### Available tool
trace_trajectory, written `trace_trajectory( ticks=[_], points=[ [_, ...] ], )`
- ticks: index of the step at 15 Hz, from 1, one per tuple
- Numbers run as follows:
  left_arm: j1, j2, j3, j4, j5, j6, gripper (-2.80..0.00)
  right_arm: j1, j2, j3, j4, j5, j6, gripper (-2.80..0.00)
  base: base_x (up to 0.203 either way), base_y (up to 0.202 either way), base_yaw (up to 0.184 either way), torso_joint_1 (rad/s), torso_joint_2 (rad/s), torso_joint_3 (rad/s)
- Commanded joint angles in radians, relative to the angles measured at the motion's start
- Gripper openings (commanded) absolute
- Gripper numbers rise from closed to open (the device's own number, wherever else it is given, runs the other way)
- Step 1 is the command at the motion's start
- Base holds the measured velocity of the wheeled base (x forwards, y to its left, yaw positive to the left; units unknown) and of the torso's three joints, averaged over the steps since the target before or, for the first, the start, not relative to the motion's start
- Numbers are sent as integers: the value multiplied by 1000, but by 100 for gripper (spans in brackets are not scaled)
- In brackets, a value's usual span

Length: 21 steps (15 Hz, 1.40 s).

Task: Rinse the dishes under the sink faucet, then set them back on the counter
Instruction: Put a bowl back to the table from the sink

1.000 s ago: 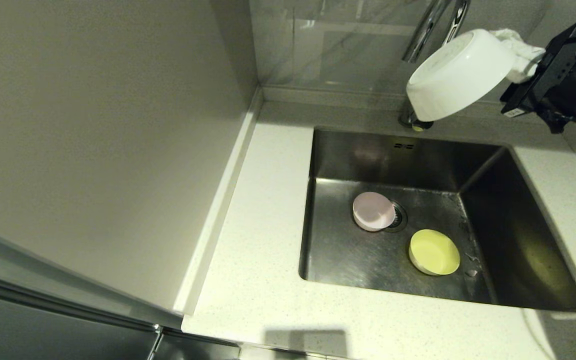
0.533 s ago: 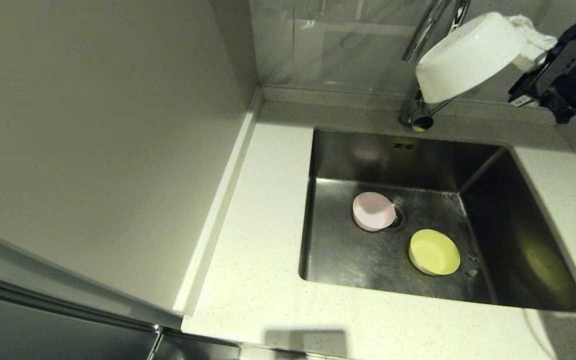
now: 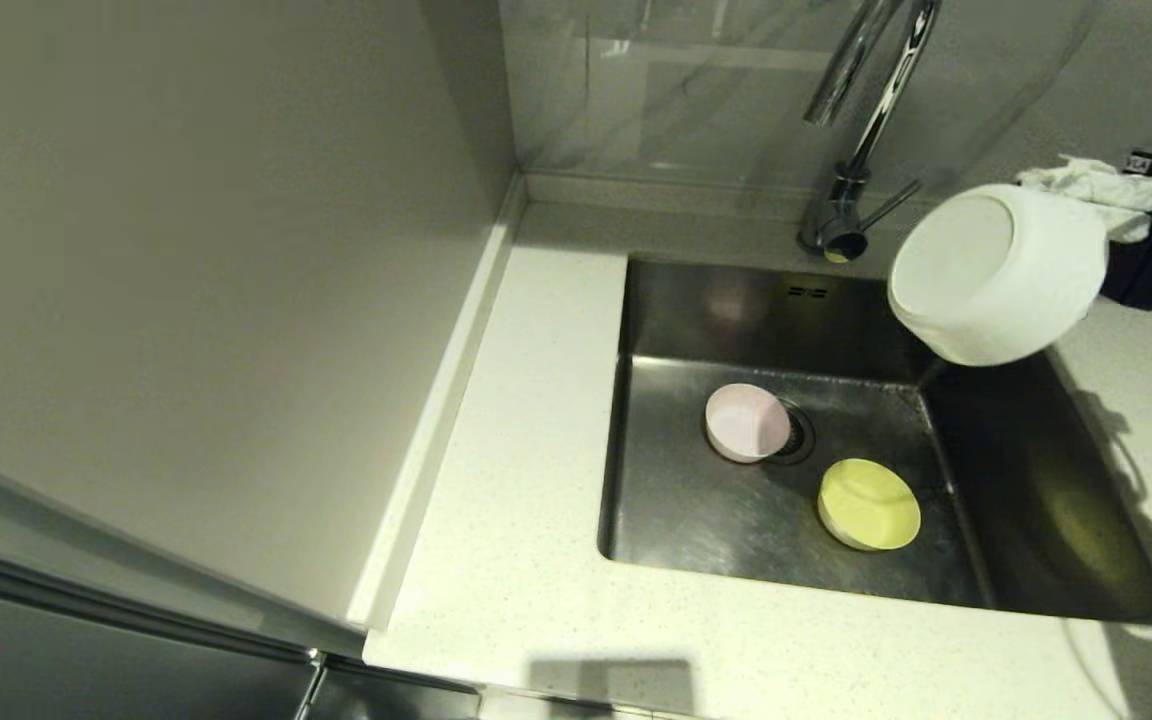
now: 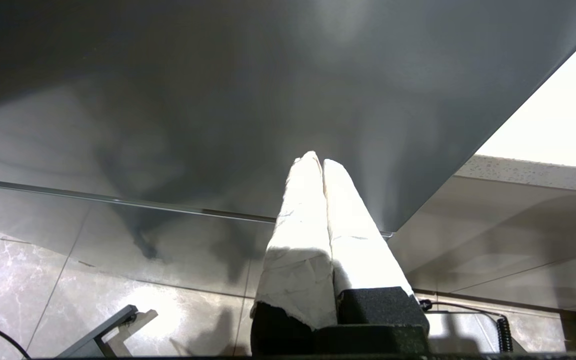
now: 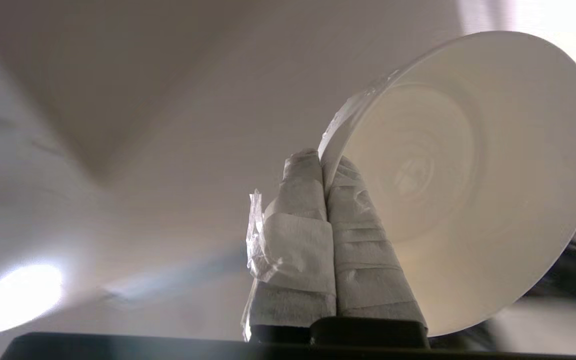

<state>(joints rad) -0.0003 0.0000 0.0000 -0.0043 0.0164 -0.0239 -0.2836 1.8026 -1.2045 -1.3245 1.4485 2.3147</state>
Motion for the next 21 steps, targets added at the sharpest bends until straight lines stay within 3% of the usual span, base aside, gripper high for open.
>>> trace_trajectory(
  ticks=[1,3,6,9,11,13,16,21],
  points=[
    [0,-2,0,0,0,-1,-280,-62,1,30,-1,79,-125,-280,0,0,0,0,0,0],
    [0,-2,0,0,0,-1,-280,-73,-12,-20,15,81,-134,-280,0,0,0,0,0,0],
    [0,-2,0,0,0,-1,-280,-48,-48,-277,181,81,-38,-280,0,0,0,0,0,0],
    [0,-2,0,0,0,-1,-280,66,-48,-519,720,82,30,-280,0,0,0,0,0,0],
    [0,-2,0,0,0,-1,-280,93,-32,-521,1071,82,47,-280,0,0,0,0,0,0],
    [0,-2,0,0,0,-1,-280,99,-12,-410,1339,82,54,-280,0,0,0,0,0,0],
    [0,-2,0,0,0,-1,-280,102,-9,-351,1385,82,57,-280,0,0,0,0,0,0],
    [0,-2,0,0,0,-1,-280,54,-75,-713,1294,82,33,-280,0,0,0,0,0,0]
  ],
)
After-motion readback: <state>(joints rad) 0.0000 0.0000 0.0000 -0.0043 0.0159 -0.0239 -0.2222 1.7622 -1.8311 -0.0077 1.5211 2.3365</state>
